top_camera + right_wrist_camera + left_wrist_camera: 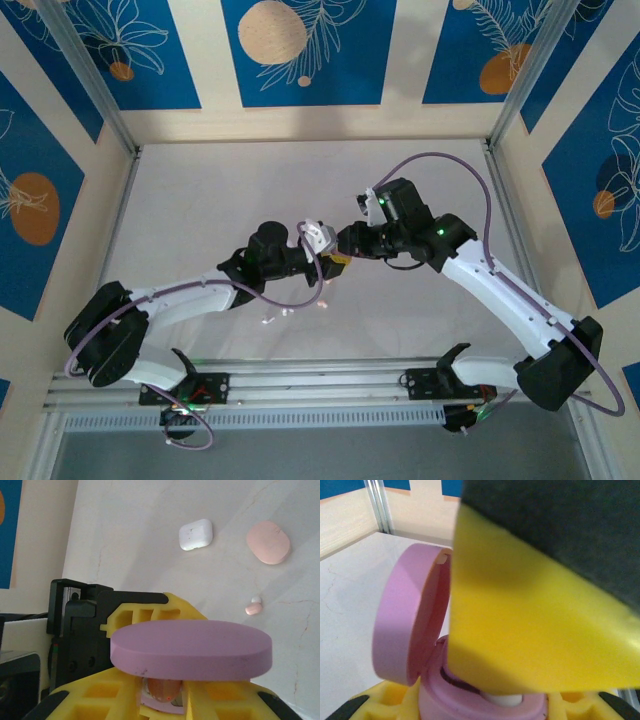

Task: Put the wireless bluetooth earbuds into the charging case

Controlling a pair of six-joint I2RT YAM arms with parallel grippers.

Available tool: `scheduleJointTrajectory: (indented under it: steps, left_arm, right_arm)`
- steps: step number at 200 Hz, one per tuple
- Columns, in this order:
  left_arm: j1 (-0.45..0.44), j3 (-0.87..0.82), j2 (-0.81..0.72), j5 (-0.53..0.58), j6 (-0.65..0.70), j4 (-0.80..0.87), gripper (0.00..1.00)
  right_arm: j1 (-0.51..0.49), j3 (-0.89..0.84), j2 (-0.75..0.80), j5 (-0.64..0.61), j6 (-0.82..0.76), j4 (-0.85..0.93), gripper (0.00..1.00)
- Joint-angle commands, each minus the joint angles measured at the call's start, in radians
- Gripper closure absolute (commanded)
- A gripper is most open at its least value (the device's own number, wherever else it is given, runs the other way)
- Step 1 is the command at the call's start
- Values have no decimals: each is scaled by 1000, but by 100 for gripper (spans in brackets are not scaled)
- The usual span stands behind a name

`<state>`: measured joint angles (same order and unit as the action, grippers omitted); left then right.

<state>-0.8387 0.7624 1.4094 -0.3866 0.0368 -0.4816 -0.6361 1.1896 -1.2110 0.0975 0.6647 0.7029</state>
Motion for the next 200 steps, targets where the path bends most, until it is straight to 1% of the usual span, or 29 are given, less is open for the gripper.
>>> scheduleJointTrajectory:
  steps: [1,91,132,149,165,173,186,200]
  left_arm:
    - [-13,32,-24,7,17,-25,73]
    - [-13,25,-32,11,14,-31,73]
    - [-13,11,-37,14,5,-65,73]
    - [-13,8,-38,12,2,-72,73]
    - [-13,2,-40,-2,1,-86,73]
    - [-13,0,-41,-10,-1,-97,73]
    - [-13,1,-44,-22,-5,-105,73]
    - [-14,2,-49,-31,-8,-110,73]
  right_arm:
    - [-8,34,31,25,-19,25,70]
    - [-4,21,64,53,-27,-1,68]
    - [2,-41,168,38,-36,-89,68]
    - [11,-77,222,-9,-22,-125,67]
    - [41,-106,261,-64,18,-136,64]
    - [73,-115,271,-66,44,-135,62]
    - [141,-125,272,-19,85,-142,60]
    - [221,-130,260,91,125,-171,57]
